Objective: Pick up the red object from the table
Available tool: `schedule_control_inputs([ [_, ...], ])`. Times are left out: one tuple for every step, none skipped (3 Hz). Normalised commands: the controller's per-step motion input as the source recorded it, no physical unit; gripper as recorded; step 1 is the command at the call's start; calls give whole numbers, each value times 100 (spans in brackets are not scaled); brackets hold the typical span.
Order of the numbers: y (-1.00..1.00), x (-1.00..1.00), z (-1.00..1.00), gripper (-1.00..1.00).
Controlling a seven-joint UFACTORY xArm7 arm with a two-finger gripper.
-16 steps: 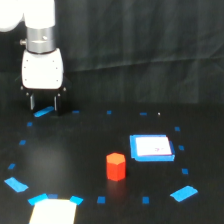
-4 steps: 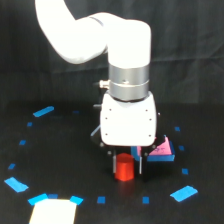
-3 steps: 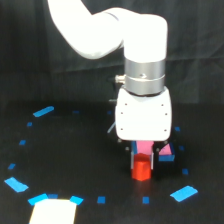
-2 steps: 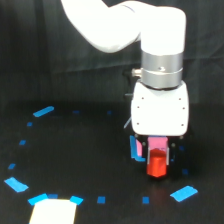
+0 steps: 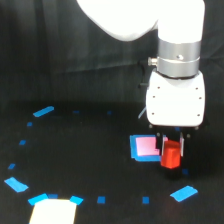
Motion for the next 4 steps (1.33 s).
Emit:
schedule_control_inputs([
  [-25, 18, 100, -100],
  [-7, 49, 84, -94],
  [1, 47, 100, -100],
  [-10, 100, 100, -100],
])
